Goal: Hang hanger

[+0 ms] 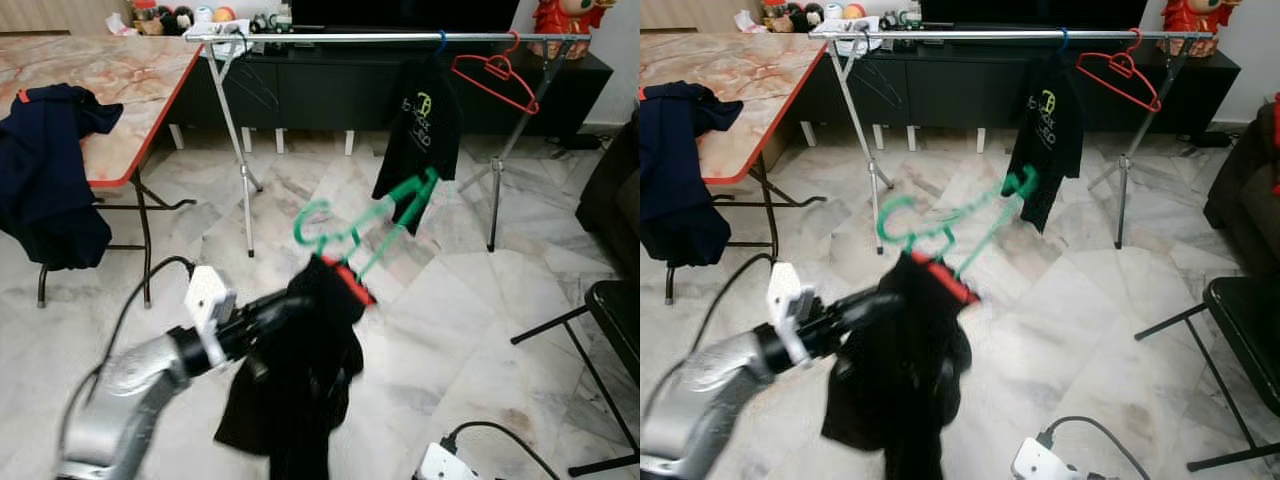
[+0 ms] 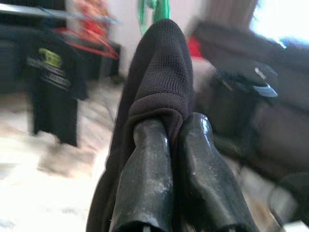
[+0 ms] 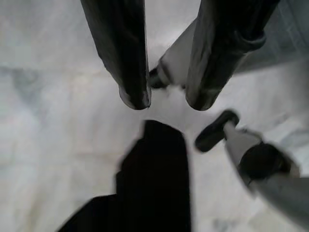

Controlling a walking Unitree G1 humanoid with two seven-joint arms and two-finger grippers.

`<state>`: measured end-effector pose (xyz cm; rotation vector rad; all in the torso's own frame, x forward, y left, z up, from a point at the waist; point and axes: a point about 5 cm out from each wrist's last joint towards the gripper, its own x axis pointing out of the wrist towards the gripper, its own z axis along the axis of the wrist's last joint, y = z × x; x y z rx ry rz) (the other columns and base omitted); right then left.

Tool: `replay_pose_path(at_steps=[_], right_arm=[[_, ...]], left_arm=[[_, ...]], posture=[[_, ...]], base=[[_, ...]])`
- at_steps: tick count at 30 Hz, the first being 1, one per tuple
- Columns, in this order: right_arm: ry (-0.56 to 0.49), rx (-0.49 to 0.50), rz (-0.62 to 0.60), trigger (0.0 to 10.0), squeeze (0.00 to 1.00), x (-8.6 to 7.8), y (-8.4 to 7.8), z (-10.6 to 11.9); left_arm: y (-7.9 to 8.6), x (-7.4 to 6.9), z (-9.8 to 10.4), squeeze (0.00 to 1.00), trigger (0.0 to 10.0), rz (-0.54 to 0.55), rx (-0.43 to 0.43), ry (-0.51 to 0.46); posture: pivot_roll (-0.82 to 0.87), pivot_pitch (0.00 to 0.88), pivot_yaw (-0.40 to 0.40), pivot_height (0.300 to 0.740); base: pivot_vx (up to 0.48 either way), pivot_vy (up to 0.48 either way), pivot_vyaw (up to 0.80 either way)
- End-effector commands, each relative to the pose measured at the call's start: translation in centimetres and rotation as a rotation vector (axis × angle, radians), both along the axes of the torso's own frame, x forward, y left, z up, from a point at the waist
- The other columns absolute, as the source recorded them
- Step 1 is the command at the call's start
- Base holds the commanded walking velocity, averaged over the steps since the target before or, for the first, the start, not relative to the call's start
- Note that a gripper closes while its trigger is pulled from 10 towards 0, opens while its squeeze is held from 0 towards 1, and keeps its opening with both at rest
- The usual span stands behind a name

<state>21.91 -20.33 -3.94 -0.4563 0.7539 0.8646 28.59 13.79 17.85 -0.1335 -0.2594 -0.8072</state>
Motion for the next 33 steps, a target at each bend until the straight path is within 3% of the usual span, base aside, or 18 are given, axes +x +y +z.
replay_pose_path(at_steps=[1, 3, 5, 6, 10, 13, 16, 18, 21, 23, 24, 26, 29, 33], right_arm=[[-0.041, -0.001, -0.041, 10.0, 0.0, 0.5, 0.1, 0.2], [-0.073, -0.002, -0.06, 10.0, 0.0, 0.8, 0.1, 0.4], [-0.168, 0.057, -0.171, 10.0, 0.0, 2.2, 0.3, 1.4], [-0.232, 0.105, -0.236, 10.0, 0.0, 3.0, 0.5, 2.1], [-0.33, 0.159, -0.385, 10.0, 0.0, 4.3, 0.2, 3.2], [-0.366, 0.192, -0.506, 10.0, 0.0, 4.8, -0.1, 3.6], [-0.405, 0.258, -0.659, 10.0, 0.0, 5.1, -0.2, 3.9], [-0.421, 0.274, -0.694, 10.0, 0.0, 5.2, -0.3, 4.1], [-0.527, 0.413, -0.824, 10.0, 0.0, 6.4, -0.6, 6.1], [-0.559, 0.428, -0.812, 10.0, 0.0, 6.7, -0.6, 6.8], [-0.608, 0.433, -0.756, 10.0, 0.0, 7.4, -0.5, 8.0], [-0.646, 0.436, -0.684, 10.0, 0.0, 8.0, -0.3, 9.2], [-0.688, 0.474, -0.459, 10.0, 0.0, 8.7, 0.3, 12.0], [-0.702, 0.497, -0.193, 10.0, 0.0, 8.5, 0.5, 15.2]], left_arm=[[0.7, 1.2, 1.8, 0.0, 10.0, 0.166, -0.119, -0.055], [0.4, 1.5, 2.0, 0.0, 10.0, 0.21, -0.16, -0.049], [0.1, 2.4, 2.3, 0.0, 10.0, 0.347, -0.235, -0.062], [0.3, 2.7, 2.4, 0.0, 10.0, 0.467, -0.23, -0.101], [0.5, 2.8, 2.4, 0.0, 10.0, 0.612, -0.197, -0.152], [-0.4, 2.7, 2.5, 0.0, 10.0, 0.621, -0.142, -0.206], [-2.3, 2.3, 3.2, 0.0, 10.0, 0.609, -0.07, -0.33], [-2.5, 2.3, 3.2, 0.0, 10.0, 0.614, -0.053, -0.353], [-2.9, 2.6, 1.6, 0.0, 10.0, 0.579, 0.038, -0.334], [-3.0, 2.7, 0.6, 0.0, 10.0, 0.546, 0.067, -0.291], [-3.1, 2.9, -1.2, 0.0, 10.0, 0.487, 0.178, -0.247], [-3.1, 2.8, -2.7, 0.0, 10.0, 0.422, 0.247, -0.192], [-2.5, 2.5, -4.6, 0.0, 10.0, 0.337, 0.327, -0.112], [-1.7, 1.8, -6.5, 0.0, 10.0, 0.234, 0.428, -0.071]], posture=[[-0.03, 0.131, -0.005, 0.74], [-0.03, 0.131, -0.005, 0.74], [-0.03, 0.12, -0.001, 0.74], [-0.03, 0.117, 0.0, 0.74], [-0.04, 0.108, 0.002, 0.74], [-0.05, 0.105, 0.002, 0.74], [-0.04, 0.102, 0.004, 0.74], [-0.04, 0.097, 0.005, 0.74], [-0.05, 0.09, 0.011, 0.74], [-0.05, 0.09, 0.012, 0.74], [-0.05, 0.09, 0.012, 0.74], [-0.05, 0.095, 0.011, 0.74], [-0.05, 0.109, 0.005, 0.74], [-0.05, 0.116, 0.0, 0.74]], base=[[0.0, 0.0, 0.0], [0.0, 0.0, 0.0], [0.0, 0.0, 0.0], [0.0, 0.0, 0.0], [0.0, 0.0, 0.0], [0.0, 0.0, 0.0], [0.0, 0.0, 0.0], [0.0, 0.0, 0.0], [0.0, 0.0, 0.0], [0.0, 0.0, 0.0], [0.0, 0.0, 0.0], [0.0, 0.0, 0.0], [0.0, 0.0, 0.0], [0.0, 0.0, 0.0]])
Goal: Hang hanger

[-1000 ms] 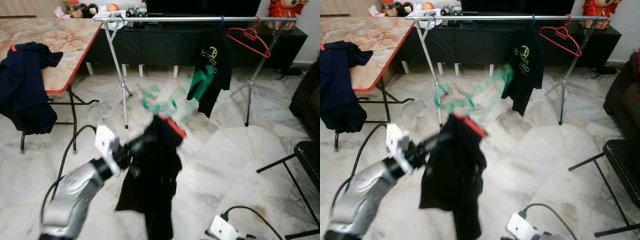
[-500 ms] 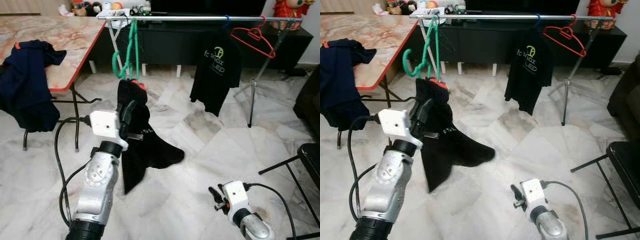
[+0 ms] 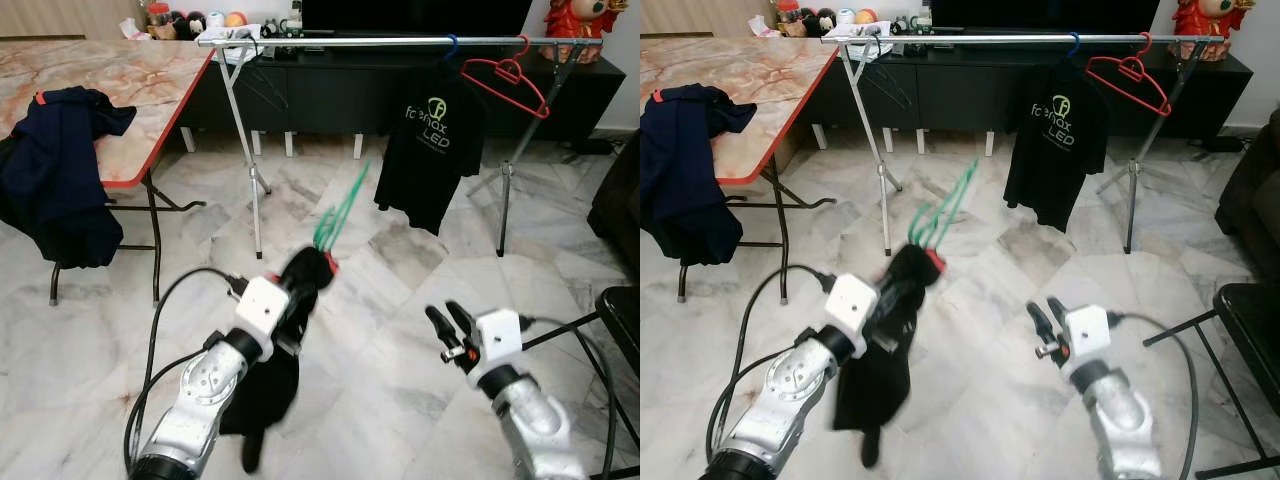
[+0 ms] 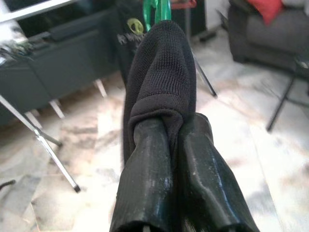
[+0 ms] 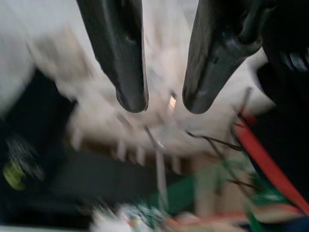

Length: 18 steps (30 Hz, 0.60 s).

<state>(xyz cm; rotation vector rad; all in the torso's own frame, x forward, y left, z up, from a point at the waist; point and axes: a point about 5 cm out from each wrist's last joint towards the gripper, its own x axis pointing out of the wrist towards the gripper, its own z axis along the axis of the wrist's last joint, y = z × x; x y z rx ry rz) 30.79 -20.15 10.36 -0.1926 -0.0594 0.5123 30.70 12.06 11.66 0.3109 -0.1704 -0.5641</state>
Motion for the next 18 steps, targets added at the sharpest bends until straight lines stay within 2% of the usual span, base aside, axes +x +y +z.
replay_pose_path(at_steps=[1, 2, 3, 6, 7, 8, 11, 13, 14, 18], right_arm=[[-0.011, -0.027, 0.143, 10.0, 0.0, -0.4, 0.4, 1.4], [-0.011, -0.027, 0.143, 10.0, 0.0, -0.4, 0.4, 1.4], [-0.015, -0.052, 0.252, 10.0, 0.0, -0.6, 0.5, 2.5], [-0.008, -0.088, 0.419, 10.0, 0.0, -1.1, 1.0, 4.1], [0.012, -0.116, 0.537, 10.0, 0.0, -1.5, 1.2, 4.9], [0.012, -0.116, 0.537, 10.0, 0.0, -1.5, 1.2, 4.9], [0.076, -0.173, 0.652, 10.0, 0.0, -1.7, 1.1, 5.2], [0.132, -0.316, 0.712, 10.0, 0.0, -1.6, 0.8, 4.4], [0.152, -0.342, 0.728, 10.0, 0.0, -1.6, 0.7, 4.2], [0.219, -0.324, 0.77, 10.0, 0.0, -1.3, 0.9, 3.6]], left_arm=[[0.1, -0.5, -0.6, 0.0, 10.0, -0.076, 0.044, 0.032], [0.1, -0.5, -0.6, 0.0, 10.0, -0.076, 0.044, 0.032], [0.2, -1.0, -1.5, 0.0, 10.0, -0.145, 0.086, 0.087], [0.2, -1.7, -2.4, 0.0, 10.0, -0.235, 0.134, 0.156], [0.2, -2.1, -2.8, 0.0, 10.0, -0.293, 0.154, 0.193], [0.2, -2.1, -2.8, 0.0, 10.0, -0.293, 0.154, 0.193], [0.1, -2.7, -3.3, 0.0, 10.0, -0.365, 0.194, 0.244], [-0.1, -3.3, -3.5, 0.0, 10.0, -0.435, 0.221, 0.264], [-0.3, -3.4, -3.4, 0.0, 10.0, -0.453, 0.219, 0.27], [-0.7, -3.8, -2.8, 0.0, 10.0, -0.528, 0.214, 0.296]], posture=[[-0.05, 0.117, -0.001, 0.74], [-0.05, 0.117, -0.001, 0.74], [-0.06, 0.118, -0.001, 0.74], [-0.06, 0.119, -0.003, 0.74], [-0.06, 0.118, -0.005, 0.74], [-0.06, 0.118, -0.005, 0.74], [-0.06, 0.116, -0.007, 0.74], [-0.06, 0.115, -0.014, 0.74], [-0.05, 0.114, -0.015, 0.74], [-0.05, 0.114, -0.017, 0.74]], base=[[0.0, 0.0, 0.0], [0.0, 0.0, 0.0], [0.0, 0.0, 0.0], [0.0, 0.0, 0.0], [0.0, 0.0, 0.0], [0.0, 0.0, 0.0], [0.0, 0.0, 0.0], [0.0, 0.0, 0.0], [0.0, 0.0, 0.0], [0.0, 0.0, 0.0]])
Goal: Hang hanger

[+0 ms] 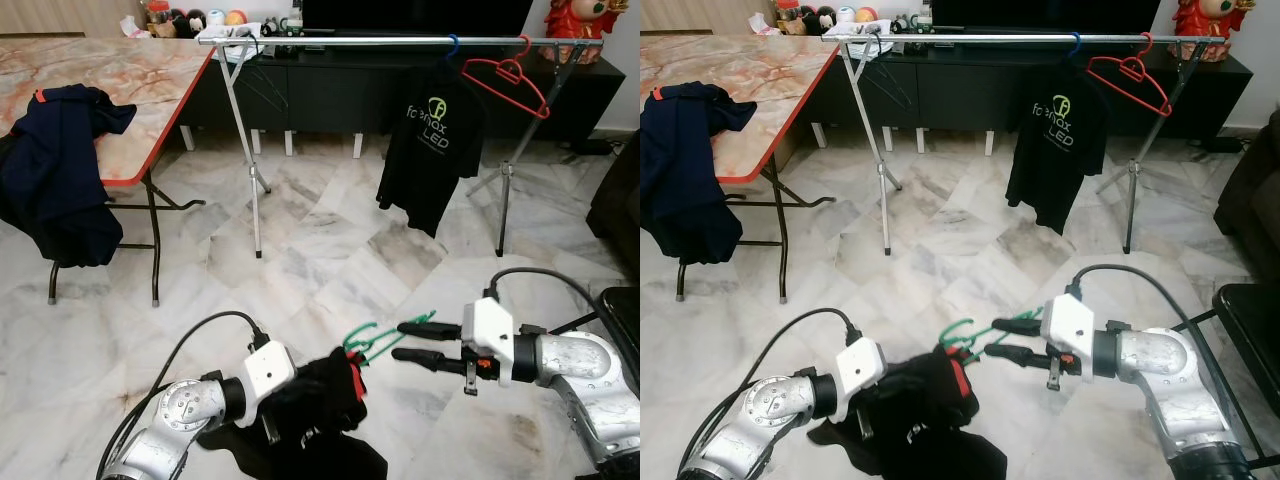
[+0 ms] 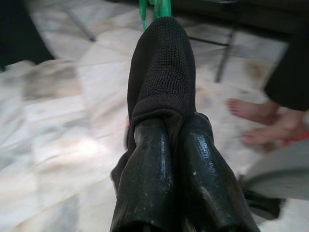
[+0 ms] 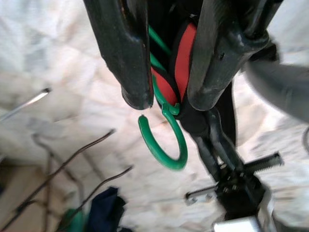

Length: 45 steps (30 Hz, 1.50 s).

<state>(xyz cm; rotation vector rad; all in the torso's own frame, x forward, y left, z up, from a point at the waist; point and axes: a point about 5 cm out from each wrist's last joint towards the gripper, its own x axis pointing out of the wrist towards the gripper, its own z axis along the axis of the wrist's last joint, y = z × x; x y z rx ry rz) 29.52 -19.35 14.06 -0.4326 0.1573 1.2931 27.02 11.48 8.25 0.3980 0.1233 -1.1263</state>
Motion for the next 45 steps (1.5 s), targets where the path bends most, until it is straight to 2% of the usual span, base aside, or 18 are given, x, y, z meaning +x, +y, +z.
replay_pose_path(at_steps=[1, 4, 5, 8, 13, 20, 23, 26, 34, 37, 45], right_arm=[[0.034, -0.03, 0.031, 10.0, 0.0, -0.1, 0.1, -0.5], [0.069, -0.192, 0.098, 10.0, 0.0, -0.2, 0.0, -2.0], [0.079, -0.211, 0.104, 10.0, 0.0, 0.0, 0.0, -2.2], [0.12, -0.21, 0.149, 10.0, 0.0, 0.2, 0.4, -2.3], [0.121, -0.231, 0.189, 10.0, 0.0, 0.8, 1.2, -2.1], [0.119, -0.277, 0.206, 10.0, 0.0, 1.6, 1.7, -2.2], [0.164, -0.281, 0.229, 10.0, 0.0, 1.2, 1.5, -3.0], [0.157, -0.349, 0.22, 10.0, 0.0, 1.0, 1.5, -4.2], [0.177, -0.311, 0.236, 10.0, 0.0, 0.7, 2.5, -5.3], [0.166, -0.284, 0.244, 10.0, 0.0, 0.7, 3.4, -5.7], [0.161, -0.31, 0.278, 10.0, 0.0, 0.2, 4.1, -6.8]], left_arm=[[-0.1, -0.2, 0.7, 0.0, 10.0, -0.044, -0.012, -0.003], [-0.1, -0.6, 0.9, 0.0, 10.0, -0.122, 0.025, 0.022], [0.0, -0.7, 0.9, 0.0, 10.0, -0.138, 0.037, 0.028], [0.2, -0.6, 0.9, 0.0, 10.0, -0.168, 0.063, 0.037], [0.9, -0.5, 0.8, 0.0, 10.0, -0.221, 0.136, 0.054], [2.1, -1.0, 0.2, 0.0, 10.0, -0.26, 0.2, 0.149], [2.4, -1.1, 0.4, 0.0, 10.0, -0.272, 0.212, 0.162], [2.3, -1.0, 0.6, 0.0, 10.0, -0.275, 0.203, 0.164], [2.1, -0.8, 0.9, 0.0, 10.0, -0.295, 0.209, 0.17], [2.1, -0.8, 0.8, 0.0, 10.0, -0.294, 0.21, 0.172], [2.0, -1.0, 0.8, 0.0, 10.0, -0.295, 0.203, 0.179]], posture=[[-0.04, 0.111, -0.015, 0.74], [-0.04, 0.105, -0.01, 0.74], [-0.04, 0.102, -0.008, 0.74], [-0.04, 0.102, -0.009, 0.74], [-0.04, 0.109, -0.018, 0.74], [-0.04, 0.108, -0.014, 0.74], [-0.03, 0.112, -0.01, 0.74], [-0.03, 0.117, -0.007, 0.74], [-0.03, 0.121, -0.005, 0.74], [-0.03, 0.122, -0.005, 0.74], [-0.02, 0.118, -0.011, 0.74]], base=[[0.0, 0.0, 0.0], [0.0, 0.0, 0.0], [0.0, 0.0, 0.0], [0.0, 0.0, 0.0], [0.0, 0.0, 0.0], [0.0, 0.0, 0.0], [0.0, 0.0, 0.0], [0.0, 0.0, 0.0], [0.0, 0.0, 0.0], [0.0, 0.0, 0.0], [0.0, 0.0, 0.0]])
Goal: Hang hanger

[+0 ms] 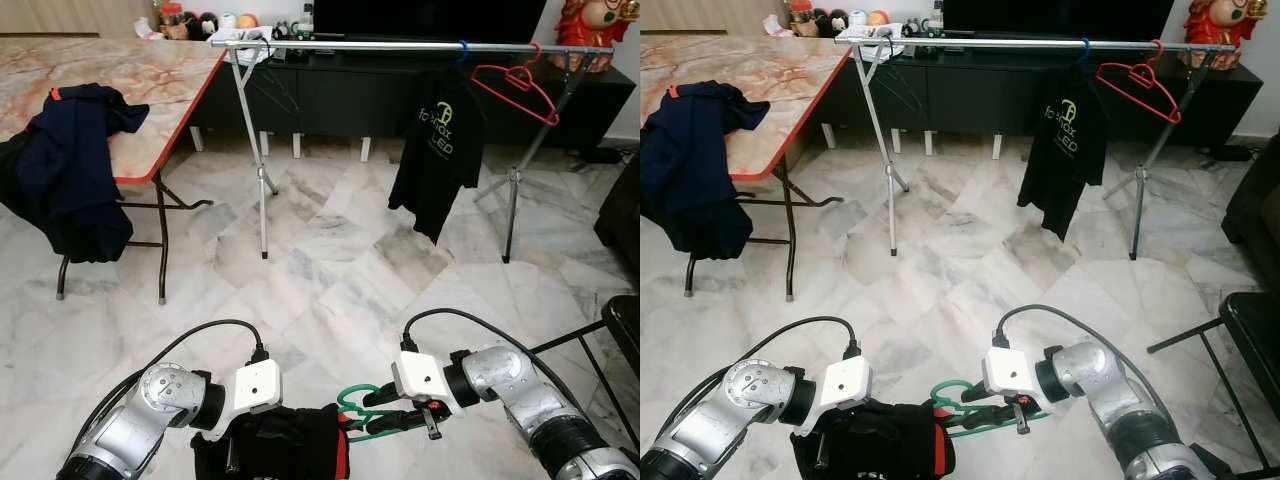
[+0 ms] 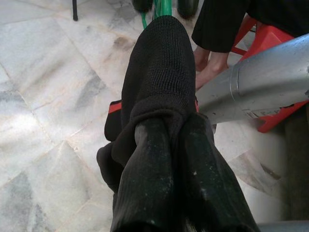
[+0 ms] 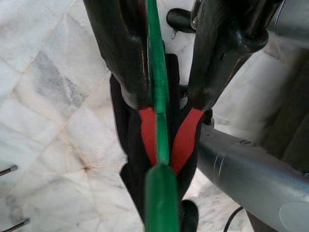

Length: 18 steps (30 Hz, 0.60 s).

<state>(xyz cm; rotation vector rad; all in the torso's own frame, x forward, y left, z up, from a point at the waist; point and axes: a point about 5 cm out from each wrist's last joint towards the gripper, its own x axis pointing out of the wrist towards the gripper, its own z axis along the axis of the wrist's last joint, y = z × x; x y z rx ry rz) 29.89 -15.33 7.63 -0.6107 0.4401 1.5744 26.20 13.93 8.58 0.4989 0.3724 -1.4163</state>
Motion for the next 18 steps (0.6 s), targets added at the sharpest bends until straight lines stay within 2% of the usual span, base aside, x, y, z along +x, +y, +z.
replay_pose_path(at_steps=[1, 11, 12, 13, 14, 18], right_arm=[[-0.005, -0.021, 0.016, 10.0, 0.0, -0.2, 0.2, -0.5], [-0.017, -0.052, 0.011, 10.0, 0.0, -0.4, 0.2, -1.3], [-0.02, -0.053, 0.007, 8.0, 0.0, -0.4, 0.2, -1.3], [-0.022, -0.056, 0.003, 2.2, 0.0, -0.4, 0.2, -1.4], [-0.022, -0.057, 0.001, 0.0, 0.0, -0.4, 0.2, -1.5], [-0.028, -0.061, -0.009, 0.0, 0.0, -0.4, 0.1, -1.6]], left_arm=[[-0.5, -0.2, 0.5, 0.0, 10.0, -0.034, -0.012, -0.013], [-0.9, -0.2, 0.6, 0.0, 10.0, -0.034, -0.024, -0.019], [-0.9, -0.3, 0.6, 0.0, 10.0, -0.033, -0.024, -0.019], [-1.0, -0.3, 0.6, 0.0, 10.0, -0.033, -0.025, -0.019], [-1.0, -0.3, 0.6, 0.0, 10.0, -0.032, -0.026, -0.02], [-1.0, -0.3, 0.6, 0.0, 10.0, -0.028, -0.028, -0.021]], posture=[[-0.02, 0.118, -0.011, 0.74], [-0.02, 0.111, -0.015, 0.74], [-0.02, 0.109, -0.016, 0.74], [-0.02, 0.108, -0.016, 0.74], [-0.02, 0.108, -0.016, 0.74], [-0.02, 0.106, -0.018, 0.74]], base=[[0.0, 0.0, 0.0], [0.0, 0.0, 0.0], [0.0, 0.0, 0.0], [0.0, 0.0, 0.0], [0.0, 0.0, 0.0], [0.0, 0.0, 0.0]])
